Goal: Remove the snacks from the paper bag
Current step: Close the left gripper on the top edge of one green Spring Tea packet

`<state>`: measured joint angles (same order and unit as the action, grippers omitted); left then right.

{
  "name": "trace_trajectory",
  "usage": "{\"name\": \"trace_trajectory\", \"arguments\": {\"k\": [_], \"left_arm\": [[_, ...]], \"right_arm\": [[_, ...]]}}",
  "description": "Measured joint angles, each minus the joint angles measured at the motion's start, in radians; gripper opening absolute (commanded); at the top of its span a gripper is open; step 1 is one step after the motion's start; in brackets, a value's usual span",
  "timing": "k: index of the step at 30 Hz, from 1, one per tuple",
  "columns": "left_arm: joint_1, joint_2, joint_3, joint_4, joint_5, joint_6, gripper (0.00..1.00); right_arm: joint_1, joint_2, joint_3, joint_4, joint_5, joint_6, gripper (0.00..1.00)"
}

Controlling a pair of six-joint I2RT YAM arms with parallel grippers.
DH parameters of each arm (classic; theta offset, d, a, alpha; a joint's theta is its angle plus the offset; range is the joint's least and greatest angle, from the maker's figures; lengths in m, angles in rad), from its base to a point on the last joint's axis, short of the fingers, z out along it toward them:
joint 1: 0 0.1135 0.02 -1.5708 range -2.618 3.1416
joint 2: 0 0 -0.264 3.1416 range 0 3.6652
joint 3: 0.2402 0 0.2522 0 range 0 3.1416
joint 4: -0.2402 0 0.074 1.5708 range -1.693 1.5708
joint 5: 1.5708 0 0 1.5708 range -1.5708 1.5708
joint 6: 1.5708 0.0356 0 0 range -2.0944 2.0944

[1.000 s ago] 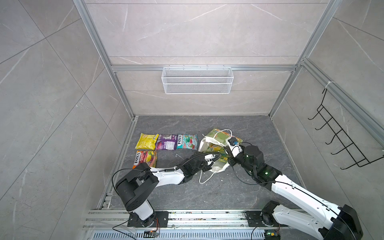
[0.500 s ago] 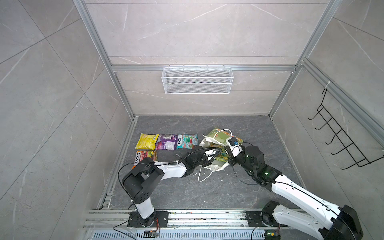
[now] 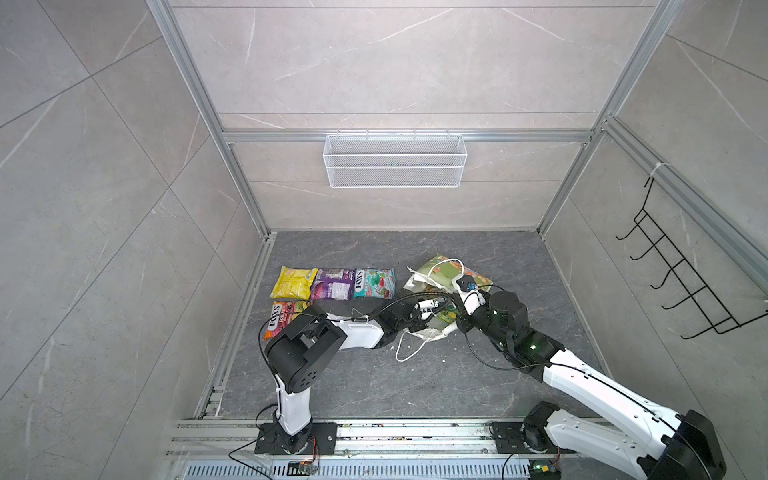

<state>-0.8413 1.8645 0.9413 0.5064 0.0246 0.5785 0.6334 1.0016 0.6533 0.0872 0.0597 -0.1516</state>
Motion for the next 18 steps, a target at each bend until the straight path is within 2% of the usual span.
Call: {"name": "trace_trajectory", "arguments": {"k": [2,4,6,18], "left_arm": [[0.0,0.013,0.006,0.01,-0.007,0.0,0.15],[0.0,0.026,0.011,0.02,-0.017,-0.002,0.06],[0.0,0.036,0.013,0.026,-0.026,-0.002,0.01],[0.0,0.011,0.003,0.049,-0.076,-0.012,0.0]], "right_arm": [[0.0,0.0,-0.001,0.001,0.0,0.0,0.0],[0.0,0.0,-0.002,0.001,-0.001,0.003,0.0],[0.0,0.0,-0.003,0.003,-0.003,0.003,0.0],[-0.007,0.0,-0.008,0.016,-0.003,0.021,0.0]]}}
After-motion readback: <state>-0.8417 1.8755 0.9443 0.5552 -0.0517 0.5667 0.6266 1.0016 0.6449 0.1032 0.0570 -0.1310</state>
